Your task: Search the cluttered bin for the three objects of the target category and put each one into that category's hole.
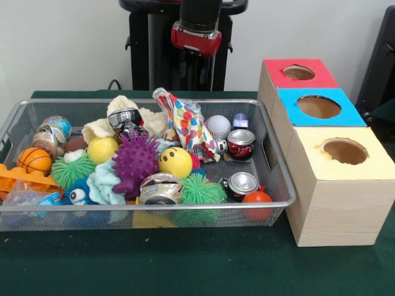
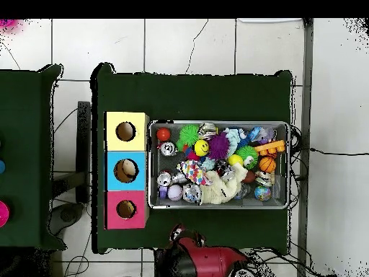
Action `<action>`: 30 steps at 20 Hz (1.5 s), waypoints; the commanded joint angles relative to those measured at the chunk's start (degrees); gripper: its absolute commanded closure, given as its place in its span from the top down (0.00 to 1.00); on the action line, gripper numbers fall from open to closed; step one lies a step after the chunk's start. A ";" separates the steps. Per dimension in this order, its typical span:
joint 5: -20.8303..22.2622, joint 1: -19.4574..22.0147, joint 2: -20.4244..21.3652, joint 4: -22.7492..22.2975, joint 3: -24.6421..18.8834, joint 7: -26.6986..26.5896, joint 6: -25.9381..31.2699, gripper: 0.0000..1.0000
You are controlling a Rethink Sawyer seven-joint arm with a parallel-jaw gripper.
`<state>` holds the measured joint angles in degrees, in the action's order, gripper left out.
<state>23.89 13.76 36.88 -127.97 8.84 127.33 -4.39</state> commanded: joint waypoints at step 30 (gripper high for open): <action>14.07 12.25 7.00 10.54 -5.94 -2.48 3.89 1.00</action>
<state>34.20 26.10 43.52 -125.19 6.50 127.33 -3.39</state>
